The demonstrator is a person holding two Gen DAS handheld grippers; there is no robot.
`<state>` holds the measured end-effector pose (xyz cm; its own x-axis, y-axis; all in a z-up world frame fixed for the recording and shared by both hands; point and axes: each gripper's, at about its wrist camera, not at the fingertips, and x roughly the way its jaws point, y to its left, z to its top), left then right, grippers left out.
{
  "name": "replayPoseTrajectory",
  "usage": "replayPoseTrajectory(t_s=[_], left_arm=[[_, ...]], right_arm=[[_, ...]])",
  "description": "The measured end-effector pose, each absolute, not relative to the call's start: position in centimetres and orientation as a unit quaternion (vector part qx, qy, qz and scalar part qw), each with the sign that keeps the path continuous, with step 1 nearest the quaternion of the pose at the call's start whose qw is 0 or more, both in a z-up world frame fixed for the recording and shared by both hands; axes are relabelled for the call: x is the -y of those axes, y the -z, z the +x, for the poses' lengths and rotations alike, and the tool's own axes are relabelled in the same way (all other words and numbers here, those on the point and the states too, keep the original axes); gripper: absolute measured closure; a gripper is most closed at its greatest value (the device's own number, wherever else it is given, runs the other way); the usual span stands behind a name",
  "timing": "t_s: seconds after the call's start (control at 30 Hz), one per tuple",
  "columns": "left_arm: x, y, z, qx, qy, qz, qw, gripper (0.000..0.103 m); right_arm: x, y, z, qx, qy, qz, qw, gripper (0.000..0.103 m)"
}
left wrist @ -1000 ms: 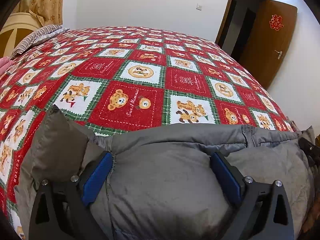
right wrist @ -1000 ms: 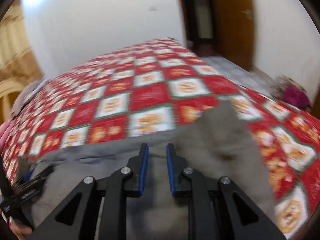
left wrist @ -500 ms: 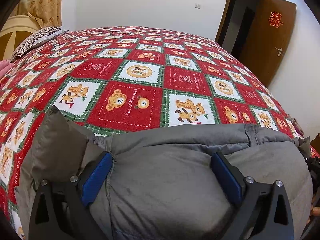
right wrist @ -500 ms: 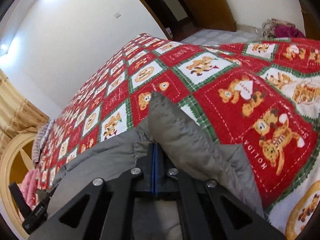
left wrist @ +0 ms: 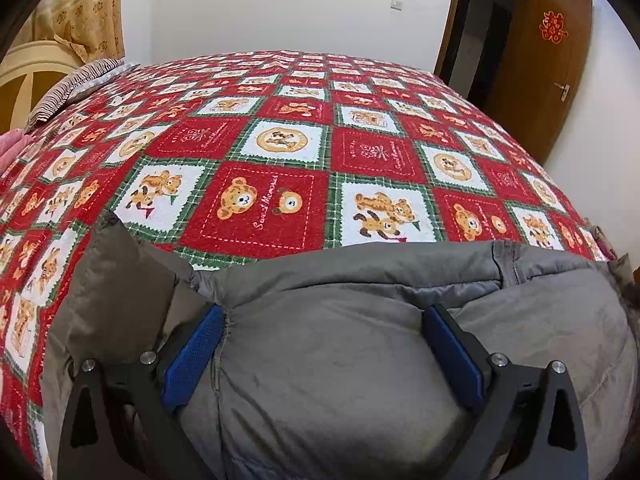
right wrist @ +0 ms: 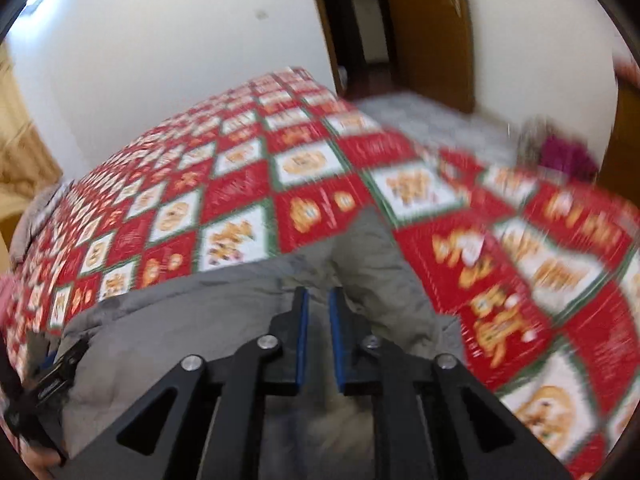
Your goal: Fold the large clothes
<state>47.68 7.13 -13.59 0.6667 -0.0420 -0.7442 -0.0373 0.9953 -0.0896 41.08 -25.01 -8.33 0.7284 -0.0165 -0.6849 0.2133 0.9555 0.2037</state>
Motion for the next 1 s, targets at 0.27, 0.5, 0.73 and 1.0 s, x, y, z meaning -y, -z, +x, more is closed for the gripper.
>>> replayPoseTrajectory(t_s=[0.27, 0.5, 0.73, 1.0], left_arm=[[-9.0, 8.6, 41.6, -0.407, 0.032, -0.024, 0.913, 0.003], [-16.8, 7.6, 33.3, -0.389, -0.016, -0.107, 0.915, 0.003], [-20.7, 11.0, 31.1, -0.393, -0.031, -0.214, 0.894, 0.003], [-20.1, 14.0, 34.1, -0.428, 0.042, -0.292, 0.854, 0.003]], right_arm=[[16.9, 5.0, 36.2, -0.369, -0.053, 0.075, 0.925, 0.084], [13.0, 7.7, 32.0, -0.392, -0.087, 0.083, 0.912, 0.084], [11.3, 9.7, 29.1, -0.400, -0.082, 0.052, 0.912, 0.084], [10.9, 6.3, 30.6, -0.373, -0.085, 0.049, 0.923, 0.084]])
